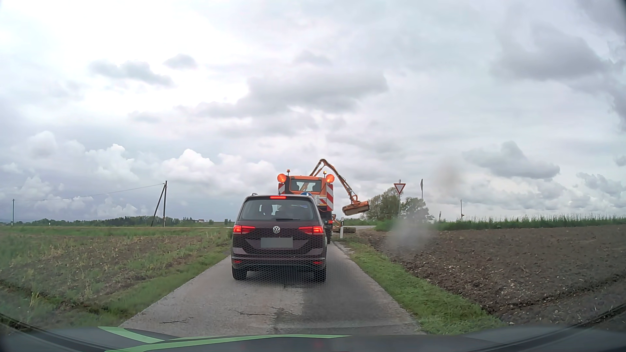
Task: Follow the waypoints while adhering to traffic rules and regulations
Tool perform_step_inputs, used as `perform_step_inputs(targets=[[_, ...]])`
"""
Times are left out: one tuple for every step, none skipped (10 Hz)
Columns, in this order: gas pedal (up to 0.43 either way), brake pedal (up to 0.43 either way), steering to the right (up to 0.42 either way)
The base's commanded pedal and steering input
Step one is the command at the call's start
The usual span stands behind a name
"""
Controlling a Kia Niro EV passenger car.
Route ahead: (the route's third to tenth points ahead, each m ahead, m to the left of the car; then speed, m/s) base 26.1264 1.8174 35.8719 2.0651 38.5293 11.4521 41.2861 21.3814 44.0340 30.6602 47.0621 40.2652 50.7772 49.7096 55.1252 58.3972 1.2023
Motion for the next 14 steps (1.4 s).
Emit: perform_step_inputs(targets=[[0.098, 0.0, -0.009], [0.028, 0.0, -0.009], [0.0, 0.0, -0.009], [0.0, 0.0, -0.009], [0.0, 0.0, -0.009], [0.0, 0.0, -0.009], [0.0, 0.0, -0.009], [0.0, 0.0, -0.009], [0.0, 0.0, -0.008], [0.0, 0.0, -0.009], [0.0, 0.0, -0.008], [0.0, 0.0, -0.008], [0.0, 0.0, -0.008], [0.0, 0.0, -0.008]])
